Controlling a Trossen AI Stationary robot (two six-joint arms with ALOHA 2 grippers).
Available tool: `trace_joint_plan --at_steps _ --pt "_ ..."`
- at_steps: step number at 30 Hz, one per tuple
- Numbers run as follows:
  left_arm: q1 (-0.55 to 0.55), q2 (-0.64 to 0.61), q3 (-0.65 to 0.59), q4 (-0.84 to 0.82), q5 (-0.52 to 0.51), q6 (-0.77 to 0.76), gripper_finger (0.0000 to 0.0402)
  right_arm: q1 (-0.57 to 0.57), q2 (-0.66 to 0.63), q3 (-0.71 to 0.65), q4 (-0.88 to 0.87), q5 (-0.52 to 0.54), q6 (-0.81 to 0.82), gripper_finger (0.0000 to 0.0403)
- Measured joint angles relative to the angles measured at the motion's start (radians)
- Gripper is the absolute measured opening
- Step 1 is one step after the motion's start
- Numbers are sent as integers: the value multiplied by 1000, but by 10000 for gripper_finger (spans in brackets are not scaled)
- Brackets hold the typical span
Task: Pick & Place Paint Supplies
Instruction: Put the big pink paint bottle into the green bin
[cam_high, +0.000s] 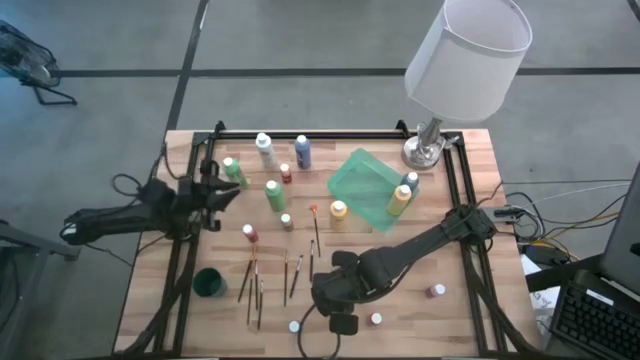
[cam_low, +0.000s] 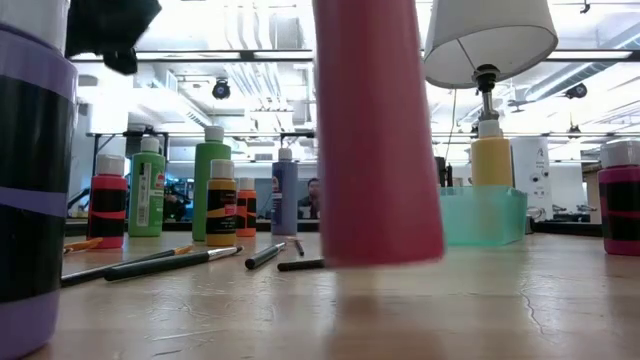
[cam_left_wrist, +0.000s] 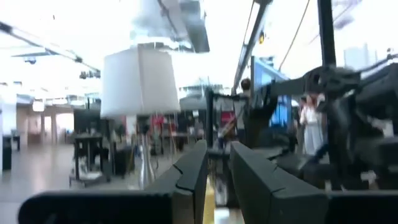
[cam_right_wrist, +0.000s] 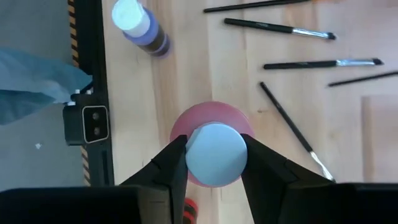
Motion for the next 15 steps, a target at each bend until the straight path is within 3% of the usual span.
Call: trace_joint_plan --at_steps 11,15 --pt "0 0 70 -3 0 -77 76 7 -7 197 -199 4 10 112" --pt "0 0 70 -5 0 -76 76 7 -57 188 -244 33 63 112"
